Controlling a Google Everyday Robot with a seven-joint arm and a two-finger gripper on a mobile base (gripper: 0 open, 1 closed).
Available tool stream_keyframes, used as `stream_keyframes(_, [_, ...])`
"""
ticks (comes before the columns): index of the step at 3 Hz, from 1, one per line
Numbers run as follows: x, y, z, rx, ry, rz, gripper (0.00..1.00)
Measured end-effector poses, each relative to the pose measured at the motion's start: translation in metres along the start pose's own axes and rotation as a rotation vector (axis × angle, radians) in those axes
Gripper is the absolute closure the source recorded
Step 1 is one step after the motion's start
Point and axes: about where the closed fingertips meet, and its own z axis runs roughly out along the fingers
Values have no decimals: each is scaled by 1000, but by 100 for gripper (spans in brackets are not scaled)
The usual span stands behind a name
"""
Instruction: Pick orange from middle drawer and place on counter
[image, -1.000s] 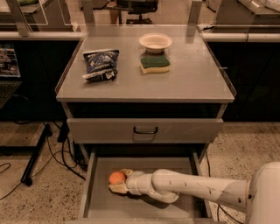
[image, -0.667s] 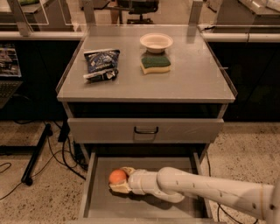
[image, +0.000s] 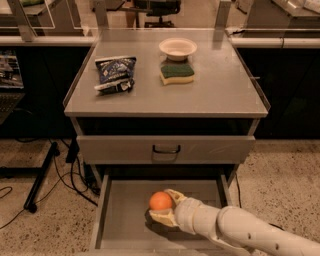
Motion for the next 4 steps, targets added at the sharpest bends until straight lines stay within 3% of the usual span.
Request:
stream_keyframes(1, [-10,-9,-48,91,-32,-22,100])
stream_keyframes(3, [-8,-19,-65,138,-39,-7,100])
stream_keyframes(4, [-19,-29,-81,191,-56,-13,100])
